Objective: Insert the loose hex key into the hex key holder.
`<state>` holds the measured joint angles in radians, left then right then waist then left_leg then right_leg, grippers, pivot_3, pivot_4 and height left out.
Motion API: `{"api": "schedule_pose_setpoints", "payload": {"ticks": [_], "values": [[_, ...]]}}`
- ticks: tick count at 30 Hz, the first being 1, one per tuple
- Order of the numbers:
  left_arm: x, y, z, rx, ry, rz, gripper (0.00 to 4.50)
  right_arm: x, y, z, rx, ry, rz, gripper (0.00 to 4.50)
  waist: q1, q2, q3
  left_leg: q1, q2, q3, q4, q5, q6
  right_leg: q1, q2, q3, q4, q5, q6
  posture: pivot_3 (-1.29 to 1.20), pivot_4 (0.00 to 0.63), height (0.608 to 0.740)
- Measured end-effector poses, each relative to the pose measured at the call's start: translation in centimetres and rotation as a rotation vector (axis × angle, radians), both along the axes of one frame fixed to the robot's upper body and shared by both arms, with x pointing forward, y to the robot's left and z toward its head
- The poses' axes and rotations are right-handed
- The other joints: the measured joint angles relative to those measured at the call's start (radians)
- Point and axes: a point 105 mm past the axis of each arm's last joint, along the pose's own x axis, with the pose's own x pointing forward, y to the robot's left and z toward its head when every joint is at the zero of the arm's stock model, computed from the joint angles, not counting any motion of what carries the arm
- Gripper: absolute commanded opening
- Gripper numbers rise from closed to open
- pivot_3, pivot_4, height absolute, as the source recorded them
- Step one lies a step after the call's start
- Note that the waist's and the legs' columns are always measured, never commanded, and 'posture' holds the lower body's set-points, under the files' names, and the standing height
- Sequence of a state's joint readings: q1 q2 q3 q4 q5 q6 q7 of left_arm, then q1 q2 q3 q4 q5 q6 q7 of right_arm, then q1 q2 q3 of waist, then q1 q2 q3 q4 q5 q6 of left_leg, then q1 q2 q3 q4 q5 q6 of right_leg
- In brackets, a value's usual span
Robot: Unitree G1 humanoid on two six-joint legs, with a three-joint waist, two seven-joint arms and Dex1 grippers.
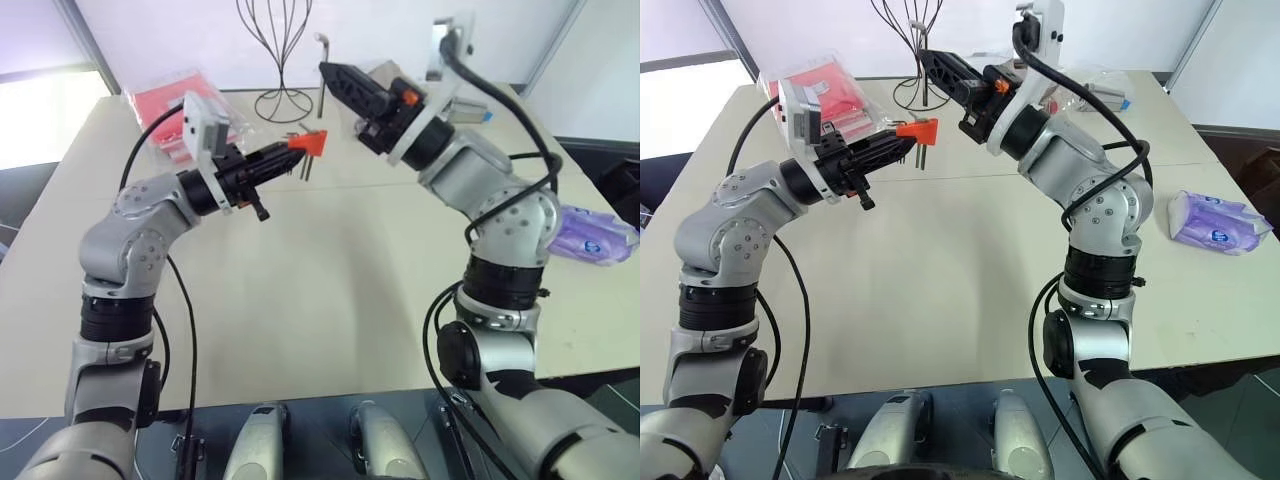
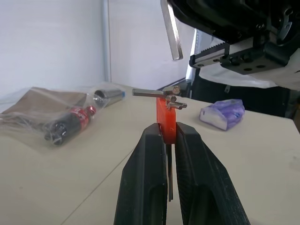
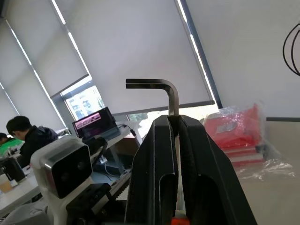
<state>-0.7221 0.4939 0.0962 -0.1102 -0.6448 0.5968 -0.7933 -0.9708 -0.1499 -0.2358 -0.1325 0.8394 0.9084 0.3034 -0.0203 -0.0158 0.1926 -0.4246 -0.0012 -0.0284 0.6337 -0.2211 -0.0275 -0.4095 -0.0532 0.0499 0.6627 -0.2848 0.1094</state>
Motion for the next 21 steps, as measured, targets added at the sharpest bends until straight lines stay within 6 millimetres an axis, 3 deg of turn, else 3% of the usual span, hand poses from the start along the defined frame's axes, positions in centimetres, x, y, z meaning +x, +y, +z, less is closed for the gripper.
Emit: {"api": "schedule_pose_setpoints", "payload": {"ticks": [6,21], "values": [[0.0,0.1,0.2,-0.015,0.001,0.004,0.00,0.4,-0.3,-0.9,-0.041,-0.002,-0.030,0.02,0.000,0.000,0.000,0.000,0.000,0.000,0.000,0.000,0.000,0.000,0.000,0.000,0.000,0.000,0.000,0.00,0.150,0.740],[-0.1,0.1,0.2,-0.024,0.004,-0.003,0.00,1.1,-0.5,-1.0,-0.030,-0.007,-0.061,0.02,0.000,0.000,0.000,0.000,0.000,0.000,0.000,0.000,0.000,0.000,0.001,0.000,0.000,0.000,0.000,0.00,0.150,0.740]]}}
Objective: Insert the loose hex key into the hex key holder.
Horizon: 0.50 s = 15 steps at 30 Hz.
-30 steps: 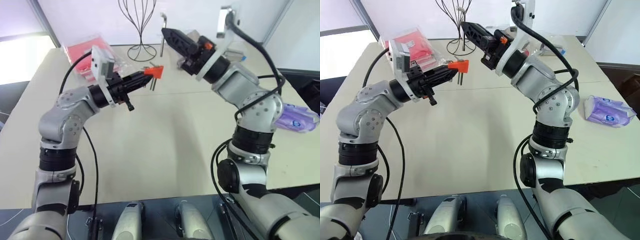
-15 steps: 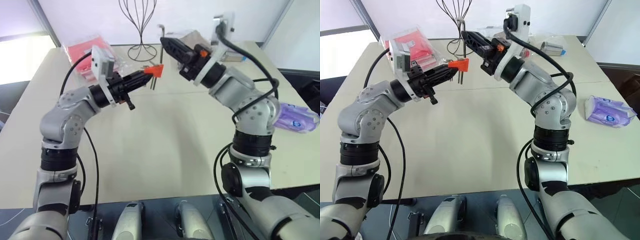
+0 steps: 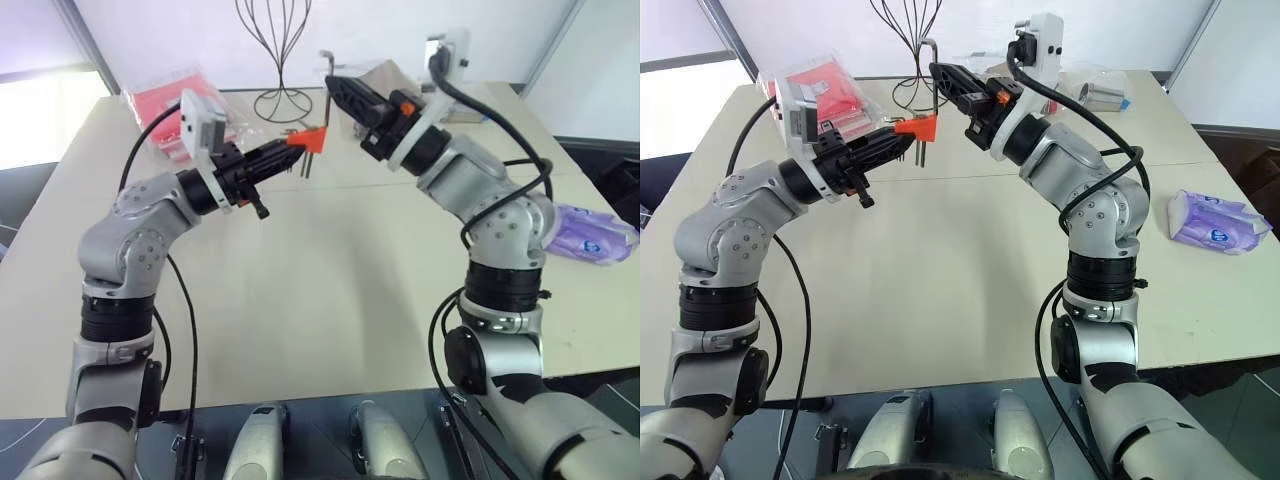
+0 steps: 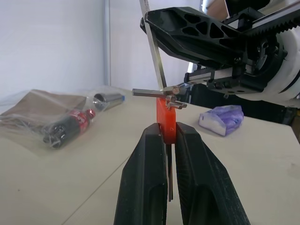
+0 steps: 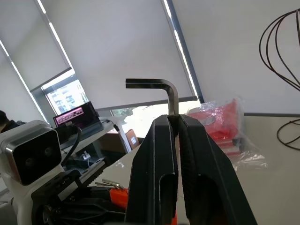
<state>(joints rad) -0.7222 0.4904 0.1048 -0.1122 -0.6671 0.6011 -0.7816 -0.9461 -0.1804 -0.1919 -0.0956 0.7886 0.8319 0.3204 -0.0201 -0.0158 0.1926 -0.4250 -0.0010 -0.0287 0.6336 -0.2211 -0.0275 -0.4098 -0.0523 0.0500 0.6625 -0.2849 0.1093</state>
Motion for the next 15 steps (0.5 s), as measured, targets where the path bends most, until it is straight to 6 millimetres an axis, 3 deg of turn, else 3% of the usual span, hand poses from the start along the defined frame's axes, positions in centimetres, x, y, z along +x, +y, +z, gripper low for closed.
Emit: {"api": "schedule_pose_setpoints", "payload": {"ticks": [15], "values": [[0.03,0.02,0.02,-0.001,0.000,0.004,0.00,-0.30,0.58,0.07,0.005,-0.002,0.018,0.02,0.000,0.000,0.000,0.000,0.000,0.000,0.000,0.000,0.000,0.000,0.000,0.000,0.000,0.000,0.000,0.00,0.150,0.740]]}}
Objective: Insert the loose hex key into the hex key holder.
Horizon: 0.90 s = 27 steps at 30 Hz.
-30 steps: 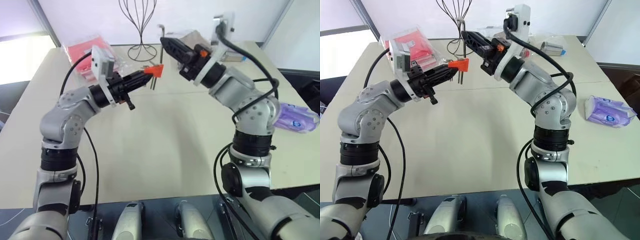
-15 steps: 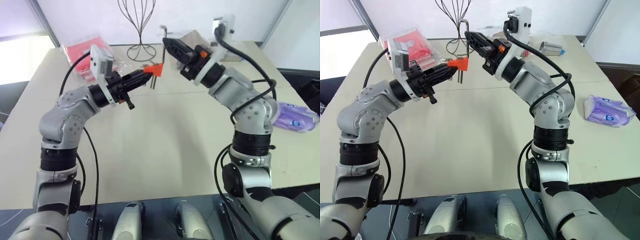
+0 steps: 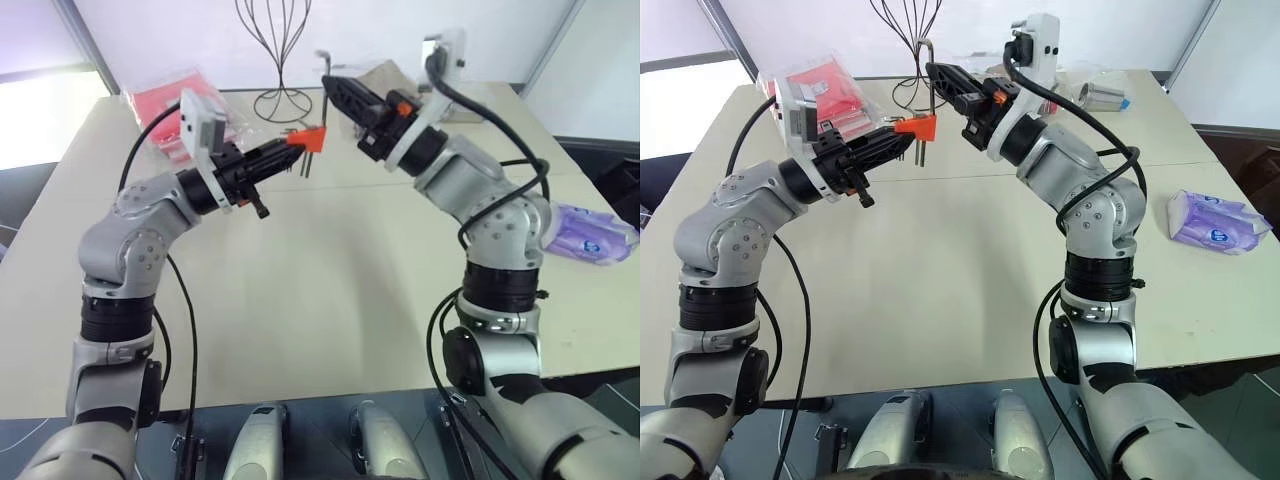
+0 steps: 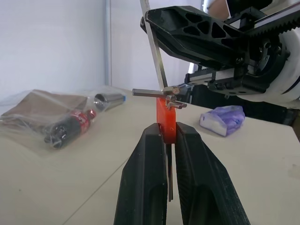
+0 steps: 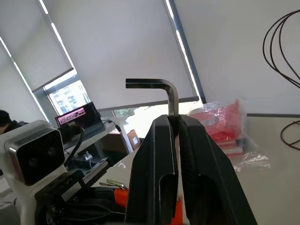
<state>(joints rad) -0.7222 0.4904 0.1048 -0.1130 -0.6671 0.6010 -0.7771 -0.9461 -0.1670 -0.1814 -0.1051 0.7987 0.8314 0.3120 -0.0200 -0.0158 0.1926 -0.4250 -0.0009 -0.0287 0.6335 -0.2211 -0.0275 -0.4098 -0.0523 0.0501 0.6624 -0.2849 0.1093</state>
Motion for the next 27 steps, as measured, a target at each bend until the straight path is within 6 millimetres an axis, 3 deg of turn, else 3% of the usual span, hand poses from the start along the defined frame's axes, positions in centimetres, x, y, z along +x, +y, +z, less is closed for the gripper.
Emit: {"api": "schedule_pose_setpoints", "payload": {"ticks": [27], "values": [[-0.15,-0.08,0.25,-0.015,-0.002,-0.005,0.00,0.08,-0.05,0.12,-0.004,-0.010,-0.015,0.02,0.000,0.000,0.000,0.000,0.000,0.000,0.000,0.000,0.000,0.000,0.000,0.000,0.000,0.000,0.000,0.00,0.150,0.740]]}}
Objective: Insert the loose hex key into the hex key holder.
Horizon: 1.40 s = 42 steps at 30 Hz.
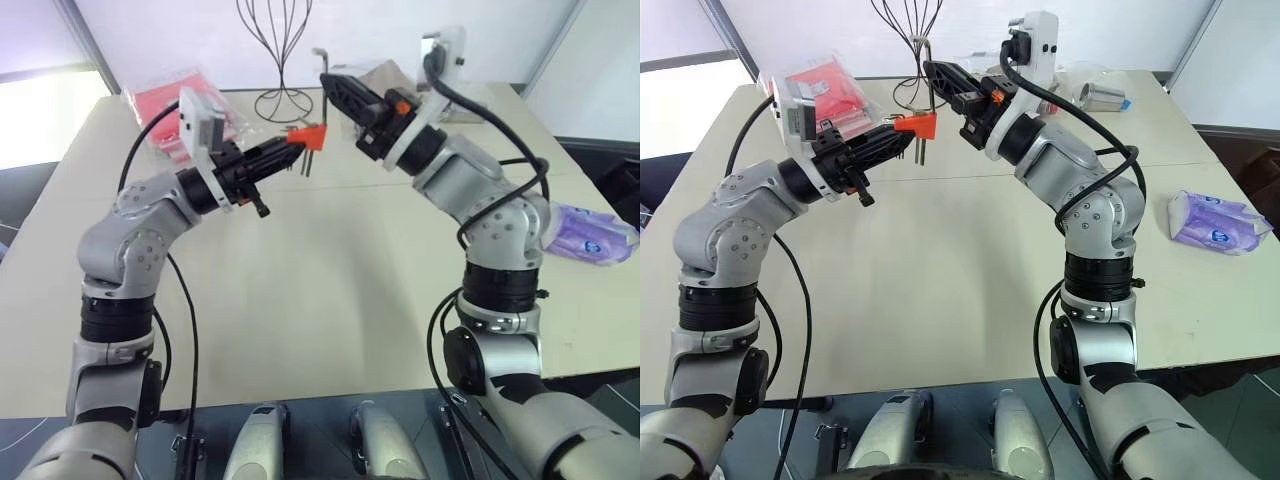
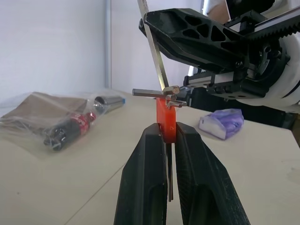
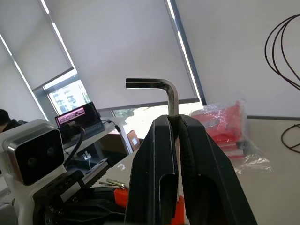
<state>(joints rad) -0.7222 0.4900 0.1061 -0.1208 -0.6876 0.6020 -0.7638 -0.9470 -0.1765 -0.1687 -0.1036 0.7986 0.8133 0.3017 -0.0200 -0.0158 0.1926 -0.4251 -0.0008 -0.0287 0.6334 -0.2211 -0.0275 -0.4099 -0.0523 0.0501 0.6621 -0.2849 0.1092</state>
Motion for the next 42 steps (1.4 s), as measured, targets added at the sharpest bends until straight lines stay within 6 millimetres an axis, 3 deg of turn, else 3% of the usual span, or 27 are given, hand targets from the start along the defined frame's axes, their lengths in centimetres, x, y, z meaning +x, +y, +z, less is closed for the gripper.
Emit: {"api": "schedule_pose_setpoints", "payload": {"ticks": [42], "values": [[-0.03,0.08,0.27,-0.023,0.001,0.003,0.00,0.08,0.35,0.22,0.018,-0.011,-0.002,0.02,0.000,0.000,0.000,0.000,0.000,0.000,0.000,0.000,0.000,0.000,0.000,0.000,-0.001,0.000,0.000,0.00,0.150,0.740]]}}
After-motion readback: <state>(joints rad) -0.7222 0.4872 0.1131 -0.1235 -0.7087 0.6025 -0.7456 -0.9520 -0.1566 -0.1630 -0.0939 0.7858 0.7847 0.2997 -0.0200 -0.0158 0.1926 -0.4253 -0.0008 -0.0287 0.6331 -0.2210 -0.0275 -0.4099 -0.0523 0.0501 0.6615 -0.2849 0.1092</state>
